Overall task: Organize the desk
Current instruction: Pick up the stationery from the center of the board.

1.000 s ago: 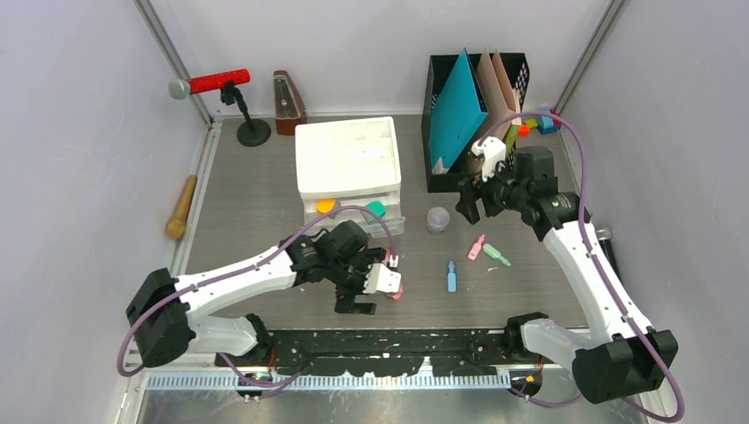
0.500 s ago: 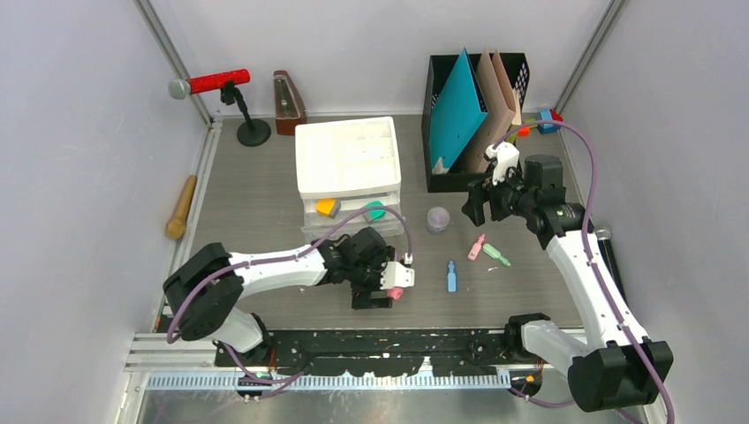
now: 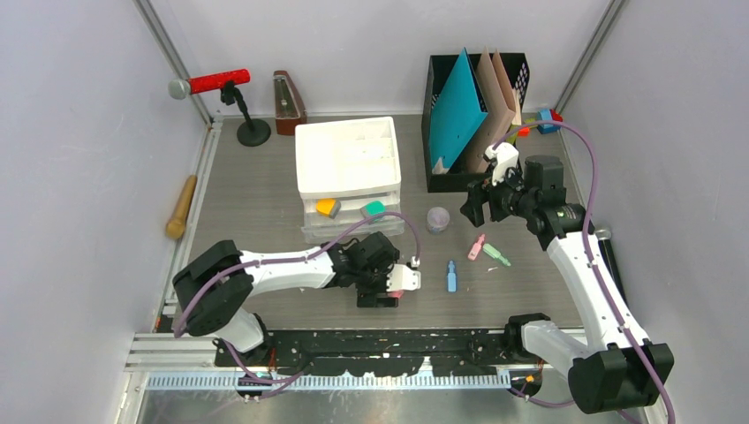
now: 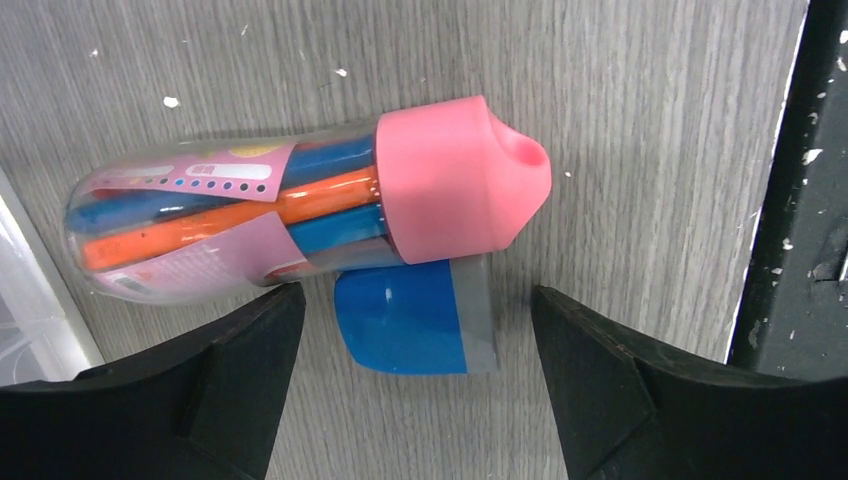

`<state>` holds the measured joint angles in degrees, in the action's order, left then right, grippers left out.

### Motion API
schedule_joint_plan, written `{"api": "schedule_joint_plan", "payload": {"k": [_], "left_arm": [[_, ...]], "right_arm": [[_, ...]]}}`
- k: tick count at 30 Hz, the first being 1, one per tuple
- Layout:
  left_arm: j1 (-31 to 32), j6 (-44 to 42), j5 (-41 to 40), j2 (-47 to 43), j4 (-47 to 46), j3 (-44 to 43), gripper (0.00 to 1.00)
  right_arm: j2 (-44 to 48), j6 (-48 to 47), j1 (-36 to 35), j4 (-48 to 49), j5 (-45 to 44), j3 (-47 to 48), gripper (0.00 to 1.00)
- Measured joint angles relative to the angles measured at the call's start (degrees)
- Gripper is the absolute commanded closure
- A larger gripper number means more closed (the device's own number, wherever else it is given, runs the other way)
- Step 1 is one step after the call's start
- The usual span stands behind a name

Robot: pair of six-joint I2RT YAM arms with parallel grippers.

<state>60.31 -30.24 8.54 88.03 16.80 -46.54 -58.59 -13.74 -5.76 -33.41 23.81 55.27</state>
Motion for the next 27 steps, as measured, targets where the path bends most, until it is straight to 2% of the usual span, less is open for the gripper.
{"api": "schedule_joint_plan", "payload": {"k": [6,17,22,27], "left_arm": [[0.46,-0.42,0.28,2.56,4.13,-3.13,0.33],[1.01,-0.44,1.03,3.43,7.72,-4.59,0.54],[1.95,-0.57,1.18,0.79,15.89,-4.61,0.54],[3.13,-1.86,5.35,-6.56,27.50,-8.02,0.52]], "right_arm": [[0.00,-0.02,0.00,-0.02,0.42,0.00,0.17],[0.00,-0.11,0.02,-0.07,1.11,-0.02,0.17],[0.00,-0.48,0.02,-0.07,1.46,-0.09,0.17],[-0.02,-0.70,0.17,-0.17,1.68,-0.22,0.17]]}}
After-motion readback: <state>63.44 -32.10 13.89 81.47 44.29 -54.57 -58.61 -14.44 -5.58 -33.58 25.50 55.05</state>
